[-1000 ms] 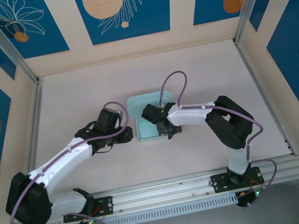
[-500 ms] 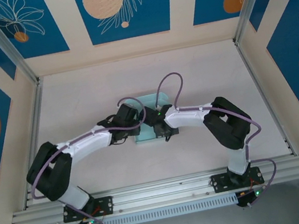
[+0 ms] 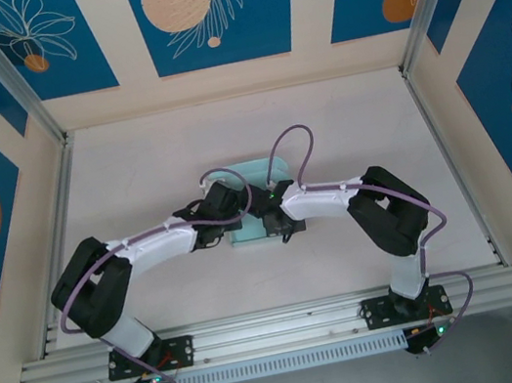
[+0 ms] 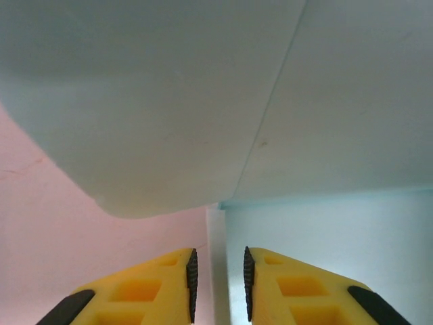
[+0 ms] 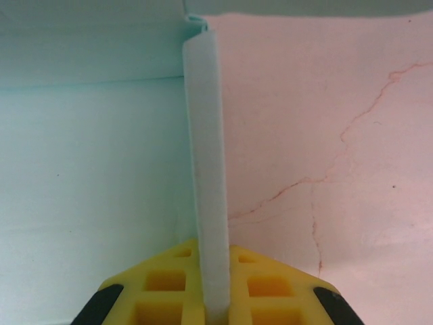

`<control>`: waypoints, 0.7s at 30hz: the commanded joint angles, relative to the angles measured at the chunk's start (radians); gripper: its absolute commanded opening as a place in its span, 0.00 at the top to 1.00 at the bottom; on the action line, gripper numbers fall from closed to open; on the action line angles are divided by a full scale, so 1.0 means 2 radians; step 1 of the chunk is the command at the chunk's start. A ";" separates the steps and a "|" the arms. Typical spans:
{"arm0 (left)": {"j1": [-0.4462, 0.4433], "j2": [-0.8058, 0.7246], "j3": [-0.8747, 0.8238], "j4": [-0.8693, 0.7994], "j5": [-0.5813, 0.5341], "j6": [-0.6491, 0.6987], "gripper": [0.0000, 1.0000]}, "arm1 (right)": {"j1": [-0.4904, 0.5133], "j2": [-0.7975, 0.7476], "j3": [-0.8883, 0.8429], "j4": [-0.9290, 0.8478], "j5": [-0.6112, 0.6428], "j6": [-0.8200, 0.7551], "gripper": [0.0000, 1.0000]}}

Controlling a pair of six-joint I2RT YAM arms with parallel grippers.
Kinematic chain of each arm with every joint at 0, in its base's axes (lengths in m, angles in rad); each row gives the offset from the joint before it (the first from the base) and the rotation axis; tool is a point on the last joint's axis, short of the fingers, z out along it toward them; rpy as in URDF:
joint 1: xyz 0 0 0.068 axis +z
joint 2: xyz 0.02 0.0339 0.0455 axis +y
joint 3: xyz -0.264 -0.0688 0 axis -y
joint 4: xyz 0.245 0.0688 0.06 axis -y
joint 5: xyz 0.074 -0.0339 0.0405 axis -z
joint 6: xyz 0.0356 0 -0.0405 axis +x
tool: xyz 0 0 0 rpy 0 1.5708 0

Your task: Fold the paper box

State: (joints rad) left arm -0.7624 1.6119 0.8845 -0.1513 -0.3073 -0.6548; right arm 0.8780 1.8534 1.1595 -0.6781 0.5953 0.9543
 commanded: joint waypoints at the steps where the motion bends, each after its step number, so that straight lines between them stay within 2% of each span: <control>1: -0.007 0.011 -0.033 0.025 0.028 -0.025 0.74 | 0.008 0.018 -0.002 -0.025 -0.029 0.009 1.00; 5: -0.005 -0.016 -0.069 0.061 0.037 -0.039 0.71 | 0.008 0.014 -0.004 -0.021 -0.031 0.005 1.00; 9: 0.017 -0.055 -0.105 0.099 0.063 -0.029 0.66 | 0.007 0.010 -0.007 -0.016 -0.032 0.002 1.00; 15: 0.024 -0.051 -0.118 0.127 0.108 -0.022 0.65 | 0.003 0.007 -0.011 -0.011 -0.035 0.001 1.00; 17: 0.024 -0.042 -0.119 0.129 0.106 -0.027 0.68 | 0.004 0.007 -0.011 -0.012 -0.035 0.004 1.00; 21: 0.023 -0.030 -0.120 0.120 0.077 -0.037 0.83 | 0.008 0.006 -0.004 -0.017 -0.040 0.006 1.00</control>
State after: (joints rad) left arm -0.7193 1.5299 0.6609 0.0727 -0.1429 -0.7151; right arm 0.8829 1.8515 1.1595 -0.6586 0.5758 0.9543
